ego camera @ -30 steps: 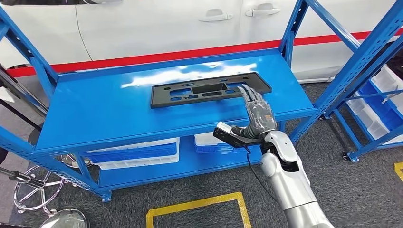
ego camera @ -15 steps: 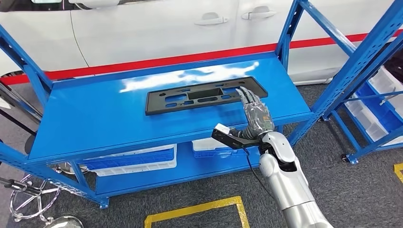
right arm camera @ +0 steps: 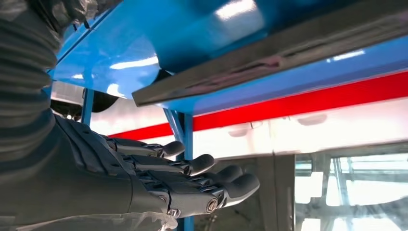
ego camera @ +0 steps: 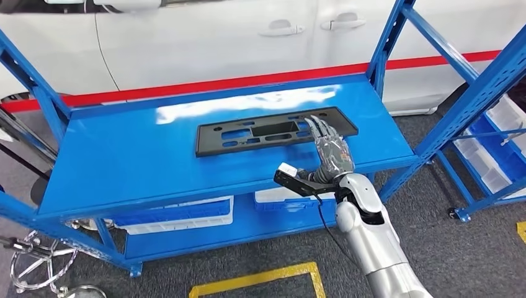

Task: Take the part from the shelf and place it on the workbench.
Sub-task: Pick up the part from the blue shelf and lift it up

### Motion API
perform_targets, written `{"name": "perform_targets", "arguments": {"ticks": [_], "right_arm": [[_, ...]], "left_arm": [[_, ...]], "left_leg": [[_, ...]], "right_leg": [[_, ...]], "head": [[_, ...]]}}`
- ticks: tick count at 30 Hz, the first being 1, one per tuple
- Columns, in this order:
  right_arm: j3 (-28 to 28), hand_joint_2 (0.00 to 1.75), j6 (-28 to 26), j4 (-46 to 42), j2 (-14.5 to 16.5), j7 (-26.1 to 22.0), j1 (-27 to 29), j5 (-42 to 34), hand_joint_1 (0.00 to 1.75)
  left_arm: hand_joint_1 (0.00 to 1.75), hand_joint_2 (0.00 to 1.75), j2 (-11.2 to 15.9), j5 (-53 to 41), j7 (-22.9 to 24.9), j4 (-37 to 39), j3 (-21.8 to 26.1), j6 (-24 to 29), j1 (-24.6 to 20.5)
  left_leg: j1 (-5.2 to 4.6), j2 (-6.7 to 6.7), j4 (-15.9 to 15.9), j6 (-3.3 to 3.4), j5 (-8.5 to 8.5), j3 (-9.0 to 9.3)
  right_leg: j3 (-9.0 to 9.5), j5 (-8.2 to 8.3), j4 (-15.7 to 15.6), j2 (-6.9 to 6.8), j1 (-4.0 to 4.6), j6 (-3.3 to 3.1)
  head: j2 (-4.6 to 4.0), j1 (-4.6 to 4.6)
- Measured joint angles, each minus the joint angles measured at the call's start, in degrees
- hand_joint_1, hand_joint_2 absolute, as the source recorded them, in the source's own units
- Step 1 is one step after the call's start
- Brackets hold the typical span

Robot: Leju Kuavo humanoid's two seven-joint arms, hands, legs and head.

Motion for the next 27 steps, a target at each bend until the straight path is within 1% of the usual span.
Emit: {"name": "perform_targets", "arguments": {"ticks": [1, 2, 3, 4, 5, 6, 7, 8, 9, 10, 11, 12, 13, 14, 15, 16, 18, 19, 20, 21, 22, 23, 24, 25, 26, 27], "right_arm": [[0.01, 1.75, -0.01, 0.03, 0.00, 0.01, -0.03, 0.01, 0.00], [0.01, 1.75, -0.02, 0.05, 0.01, 0.01, -0.04, 0.02, 0.00], [0.01, 1.75, -0.04, 0.06, 0.03, 0.02, -0.06, 0.03, 0.00], [0.01, 1.75, -0.08, 0.09, 0.05, 0.03, -0.14, 0.04, 0.00], [0.01, 1.75, -0.12, 0.14, 0.09, 0.04, -0.26, 0.07, 0.00], [0.01, 1.75, -0.15, 0.24, 0.12, 0.08, -0.35, 0.13, 0.00], [0.01, 1.75, -0.17, 0.41, 0.14, 0.13, -0.44, 0.20, 0.00], [0.01, 1.75, -0.19, 0.65, 0.14, 0.20, -0.47, 0.28, 0.00], [0.01, 1.75, -0.20, 0.95, 0.14, 0.31, -0.47, 0.34, 0.00], [0.01, 1.75, -0.24, 1.28, 0.14, 0.44, -0.48, 0.39, 0.00], [0.01, 1.75, -0.30, 1.62, 0.14, 0.58, -0.53, 0.42, 0.00], [0.01, 1.75, -0.40, 1.94, 0.14, 0.69, -0.61, 0.44, 0.00], [0.01, 1.75, -0.57, 2.27, 0.14, 0.76, -0.78, 0.46, 0.00], [0.01, 1.75, -0.74, 2.62, 0.14, 0.80, -0.99, 0.46, 0.00], [0.01, 1.75, -0.90, 2.97, 0.14, 0.83, -1.19, 0.46, 0.00], [0.01, 1.75, -1.03, 3.30, 0.15, 0.84, -1.35, 0.46, 0.00], [0.01, 1.75, -1.20, 3.85, 0.18, 0.84, -1.49, 0.47, 0.00], [0.01, 1.75, -1.27, 4.08, 0.20, 0.81, -1.57, 0.50, 0.00], [0.01, 1.75, -1.34, 4.28, 0.21, 0.79, -1.68, 0.57, 0.00], [0.01, 1.75, -1.40, 4.50, 0.21, 0.78, -1.76, 0.69, 0.00], [0.01, 1.75, -1.45, 4.77, 0.20, 0.76, -1.82, 0.87, 0.00], [0.01, 1.75, -1.51, 5.11, 0.20, 0.78, -1.84, 1.10, 0.00], [0.01, 1.75, -1.56, 5.48, 0.19, 0.82, -1.83, 1.41, 0.00], [0.01, 1.75, -1.65, 5.89, 0.19, 0.92, -1.84, 1.78, 0.00], [0.01, 1.75, -1.74, 6.28, 0.19, 1.04, -1.90, 2.16, 0.00], [0.01, 1.75, -1.83, 6.67, 0.19, 1.17, -2.00, 2.54, 0.00]], "left_arm": [[0.00, 0.00, -0.01, -0.01, -0.01, 0.00, 0.01, 0.01, -0.06], [0.00, 0.00, -0.01, -0.04, -0.01, 0.00, 0.02, 0.00, -0.09], [0.00, 0.00, 0.02, -0.10, -0.02, -0.01, 0.05, 0.01, -0.11], [0.00, 0.00, 0.03, -0.18, -0.04, -0.01, 0.09, 0.00, -0.11], [0.00, 0.00, 0.05, -0.27, -0.07, -0.02, 0.17, -0.01, -0.12], [0.00, 0.00, 0.07, -0.38, -0.09, -0.02, 0.27, -0.01, -0.11], [0.00, 0.00, 0.06, -0.48, -0.11, -0.02, 0.38, -0.03, -0.10], [0.00, 0.00, 0.04, -0.60, -0.13, -0.02, 0.50, -0.06, -0.09], [0.00, 0.00, 0.03, -0.69, -0.15, -0.02, 0.61, -0.11, -0.08], [0.00, 0.00, 0.02, -0.77, -0.16, -0.02, 0.72, -0.15, -0.07], [0.00, 0.00, 0.01, -0.85, -0.17, -0.02, 0.83, -0.19, -0.06], [0.00, 0.00, 0.02, -0.90, -0.17, -0.02, 0.91, -0.21, -0.06], [0.00, 0.00, 0.03, -0.93, -0.18, -0.02, 0.98, -0.21, -0.04], [0.00, 0.00, 0.03, -0.96, -0.18, -0.02, 1.05, -0.20, -0.06], [0.00, 0.00, 0.03, -0.96, -0.18, -0.02, 1.13, -0.20, -0.09], [0.00, 0.00, 0.03, -0.97, -0.18, -0.02, 1.21, -0.19, -0.13], [0.00, 0.00, 0.02, -1.08, -0.17, -0.02, 1.34, -0.19, -0.21], [0.00, 0.00, 0.01, -1.19, -0.17, -0.02, 1.40, -0.20, -0.19], [0.00, 0.00, 0.00, -1.32, -0.16, -0.02, 1.46, -0.21, -0.16], [0.00, 0.00, -0.01, -1.50, -0.15, -0.02, 1.52, -0.23, -0.12], [0.00, 0.00, -0.01, -1.66, -0.16, -0.02, 1.62, -0.25, -0.11], [0.00, 0.00, -0.01, -1.82, -0.16, -0.02, 1.74, -0.28, -0.14], [0.00, 0.00, -0.01, -2.04, -0.20, -0.02, 1.89, -0.35, -0.18], [0.00, 0.00, -0.01, -2.22, -0.25, -0.02, 2.05, -0.41, -0.21], [0.00, 0.00, -0.04, -2.44, -0.31, -0.02, 2.18, -0.48, -0.22], [0.00, 0.00, -0.07, -2.67, -0.39, -0.02, 2.28, -0.54, -0.20]], "left_leg": [[-0.05, 0.00, -0.02, -0.27, -0.03, -0.10], [-0.07, 0.02, -0.13, -0.54, -0.11, -0.09], [-0.04, 0.03, 0.02, -0.82, -0.41, -0.05], [-0.03, 0.03, 0.91, -1.10, -1.08, -0.35], [0.01, 0.03, 2.98, -1.34, -2.22, -1.28], [0.13, 0.03, 6.11, -1.55, -3.63, -2.86], [0.21, 0.04, 9.81, -1.74, -5.00, -4.93], [0.31, 0.05, 13.10, -1.90, -5.85, -6.94], [0.40, 0.06, 14.87, -2.03, -5.72, -8.28], [0.48, 0.06, 14.60, -2.11, -4.48, -8.64], [0.54, 0.06, 12.18, -2.10, -2.27, -7.90], [0.58, 0.06, 8.37, -1.99, 0.17, -6.49], [0.50, 0.04, 4.93, -1.86, 1.88, -4.95], [0.38, 0.02, 2.16, -1.65, 2.76, -3.72], [0.24, 0.00, 0.76, -1.44, 2.83, -3.09], [0.07, -0.03, 0.45, -1.24, 2.49, -2.86], [0.21, -0.03, -0.17, -0.70, 2.46, -2.60], [0.34, 0.00, -0.48, -0.37, 2.48, -2.33], [0.48, 0.04, -0.79, -0.03, 2.50, -2.03], [0.52, 0.09, -0.95, 0.26, 2.43, -1.79], [0.49, 0.11, -0.98, 0.54, 2.29, -1.62], [0.47, 0.11, -0.95, 0.71, 2.13, -1.47], [0.45, 0.08, -0.91, 0.80, 1.92, -1.26], [0.44, 0.04, -0.84, 0.80, 1.67, -0.98], [0.45, -0.01, -0.73, 0.72, 1.33, -0.59], [0.45, -0.05, -0.59, 0.56, 0.91, -0.16]], "right_leg": [[0.15, -0.26, -0.38, 0.04, 0.14, -0.11], [0.32, -0.43, -0.69, 0.11, 0.01, -0.28], [0.52, -0.42, -0.98, 0.17, -0.11, -0.45], [0.84, -0.43, -1.30, 0.19, -0.30, -0.71], [1.20, -0.44, -1.64, 0.19, -0.49, -0.96], [1.49, -0.54, -1.79, 0.14, -0.51, -1.18], [1.66, -0.69, -1.80, 0.09, -0.50, -1.37], [1.80, -0.87, -1.76, 0.07, -0.48, -1.46], [2.00, -1.08, -1.71, 0.07, -0.46, -1.49], [2.25, -1.32, -1.65, 0.10, -0.46, -1.46], [2.61, -1.60, -1.59, 0.17, -0.48, -1.39], [2.99, -1.90, -1.55, 0.23, -0.50, -1.27], [3.29, -2.18, -1.52, 0.29, -0.44, -1.11], [3.42, -2.38, -1.46, 0.34, -0.38, -0.89], [3.42, -2.48, -1.45, 0.35, -0.34, -0.66], [3.38, -2.50, -1.50, 0.35, -0.32, -0.45], [3.37, -2.75, -1.46, 0.30, -0.38, 0.06], [3.13, -3.25, -0.79, 0.26, -0.41, 0.28], [2.33, -4.22, 0.97, 0.25, -0.43, 0.50], [0.85, -5.59, 3.93, 0.23, -0.53, 0.67], [-1.16, -7.07, 7.73, 0.23, -0.56, 0.80], [-3.33, -8.20, 11.47, 0.23, -0.61, 0.93], [-4.99, -8.45, 13.96, 0.22, -0.66, 1.04], [-5.73, -7.59, 14.48, 0.21, -0.70, 1.09], [-5.31, -5.62, 12.65, 0.17, -0.73, 1.06], [-3.99, -3.06, 9.06, 0.09, -0.75, 0.95]], "head": [[0.00, -0.01], [0.00, -0.02], [0.00, -0.03], [0.00, -0.04], [0.00, -0.05], [0.00, -0.06], [0.00, -0.06], [0.00, -0.06], [0.00, -0.06], [0.00, -0.06], [0.00, -0.06], [0.00, -0.06], [0.00, -0.05], [0.00, -0.06], [0.00, -0.05], [0.00, -0.05], [0.00, -0.04], [0.00, -0.04], [0.00, -0.03], [0.00, -0.03], [0.00, -0.02], [0.00, -0.02], [0.00, -0.02], [0.00, -0.01], [0.00, -0.01], [0.00, 0.00]]}}
